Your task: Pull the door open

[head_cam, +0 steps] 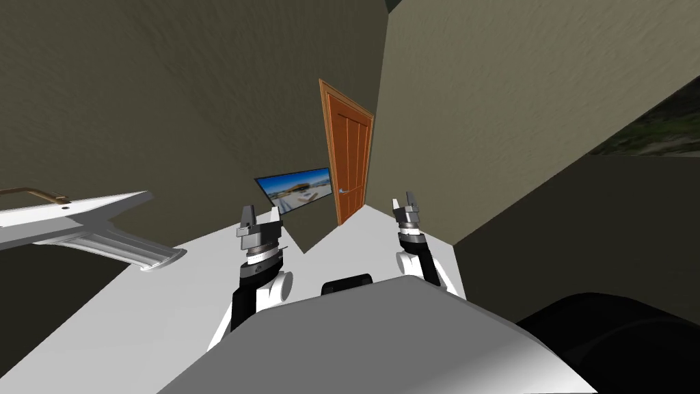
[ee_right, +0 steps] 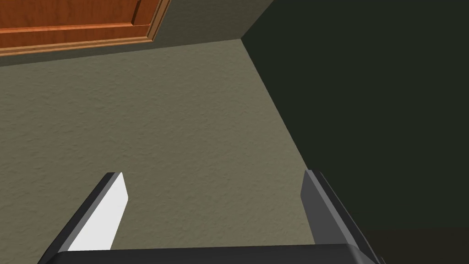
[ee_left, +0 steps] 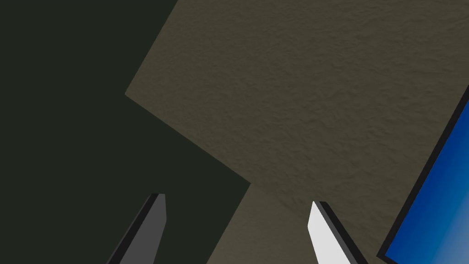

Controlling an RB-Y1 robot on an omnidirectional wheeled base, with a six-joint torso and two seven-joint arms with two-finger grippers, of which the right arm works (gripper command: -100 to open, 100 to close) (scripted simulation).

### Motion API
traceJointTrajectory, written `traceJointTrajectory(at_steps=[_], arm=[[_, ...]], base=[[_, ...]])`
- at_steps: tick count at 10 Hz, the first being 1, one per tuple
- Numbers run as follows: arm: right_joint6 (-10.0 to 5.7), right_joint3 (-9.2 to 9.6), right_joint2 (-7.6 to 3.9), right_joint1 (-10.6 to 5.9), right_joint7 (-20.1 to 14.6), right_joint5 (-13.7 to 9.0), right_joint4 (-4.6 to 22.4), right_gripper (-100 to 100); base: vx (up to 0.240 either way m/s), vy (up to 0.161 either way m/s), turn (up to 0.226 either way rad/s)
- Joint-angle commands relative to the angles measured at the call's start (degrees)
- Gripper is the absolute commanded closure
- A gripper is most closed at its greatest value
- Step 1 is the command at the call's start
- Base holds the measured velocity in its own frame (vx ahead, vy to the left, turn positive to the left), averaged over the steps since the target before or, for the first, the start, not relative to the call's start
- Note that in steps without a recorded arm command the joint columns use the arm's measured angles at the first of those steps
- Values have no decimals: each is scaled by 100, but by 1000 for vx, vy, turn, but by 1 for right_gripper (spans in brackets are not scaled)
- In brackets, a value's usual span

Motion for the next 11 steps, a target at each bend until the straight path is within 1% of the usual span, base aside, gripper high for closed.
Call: traceJointTrajectory(at_steps=[1, 7, 11], arm=[[-73, -1, -85, -60, -79, 4, 237, -100], [-282, 18, -263, -236, -260, 29, 897, -100], [-448, 33, -389, -375, -404, 50, 1420, -100]], base=[[113, -11, 120], [93, -19, 73], [90, -16, 91]])
